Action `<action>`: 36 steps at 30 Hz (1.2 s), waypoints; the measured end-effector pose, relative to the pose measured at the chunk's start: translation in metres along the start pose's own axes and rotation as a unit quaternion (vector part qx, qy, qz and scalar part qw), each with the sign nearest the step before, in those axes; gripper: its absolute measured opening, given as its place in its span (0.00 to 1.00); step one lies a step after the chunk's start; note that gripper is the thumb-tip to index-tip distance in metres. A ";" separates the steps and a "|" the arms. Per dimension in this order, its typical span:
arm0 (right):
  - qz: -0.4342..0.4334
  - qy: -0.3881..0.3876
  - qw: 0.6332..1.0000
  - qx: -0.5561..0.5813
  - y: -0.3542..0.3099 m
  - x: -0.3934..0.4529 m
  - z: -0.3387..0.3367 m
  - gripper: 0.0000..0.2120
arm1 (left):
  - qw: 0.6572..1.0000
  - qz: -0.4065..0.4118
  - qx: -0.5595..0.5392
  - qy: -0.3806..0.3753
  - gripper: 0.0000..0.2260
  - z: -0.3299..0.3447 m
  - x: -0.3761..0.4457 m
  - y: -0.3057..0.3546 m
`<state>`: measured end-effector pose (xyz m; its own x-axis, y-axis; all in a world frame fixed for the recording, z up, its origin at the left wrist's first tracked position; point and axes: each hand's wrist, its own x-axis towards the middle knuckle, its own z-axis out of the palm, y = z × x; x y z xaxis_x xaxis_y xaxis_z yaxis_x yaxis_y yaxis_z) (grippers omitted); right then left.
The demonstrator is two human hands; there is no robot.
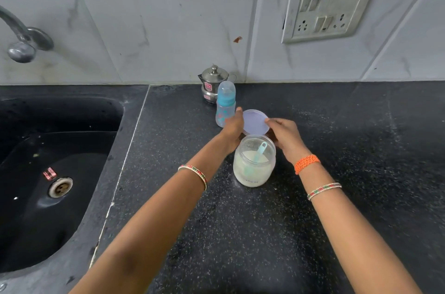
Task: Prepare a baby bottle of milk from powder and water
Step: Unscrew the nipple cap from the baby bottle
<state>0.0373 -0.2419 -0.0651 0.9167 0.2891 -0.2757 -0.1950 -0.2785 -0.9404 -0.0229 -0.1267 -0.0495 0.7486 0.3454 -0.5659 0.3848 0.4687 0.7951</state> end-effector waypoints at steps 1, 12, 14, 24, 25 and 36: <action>-0.008 0.023 0.999 -0.022 0.004 0.005 -0.002 0.07 | 1.000 -0.009 0.005 -0.007 0.23 -0.001 -0.001 -0.001; -0.067 0.128 0.952 -0.268 0.022 0.013 -0.024 0.14 | 0.997 -0.041 0.065 -0.007 0.14 -0.041 -0.046 -0.037; -0.104 0.134 0.953 -0.251 0.018 0.006 -0.020 0.13 | 0.997 -0.027 0.070 -0.026 0.11 -0.029 -0.049 -0.035; -0.089 0.059 0.985 -0.133 -0.026 0.001 -0.043 0.08 | 0.995 0.043 0.085 -0.005 0.11 -0.010 -0.036 -0.032; -0.116 0.054 0.981 -0.148 -0.034 0.002 -0.041 0.08 | 0.994 0.062 0.090 0.020 0.10 -0.017 -0.033 -0.030; -0.296 -0.094 0.810 -0.497 -0.101 0.021 0.089 0.34 | 0.907 0.330 0.212 0.152 0.24 -0.076 -0.008 0.005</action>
<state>0.0448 -0.1261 0.0062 0.6587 0.7506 0.0522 0.7231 -0.6124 -0.3193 -0.0679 -0.0651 -0.0575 0.7328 0.6757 0.0801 0.1289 -0.2535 0.9587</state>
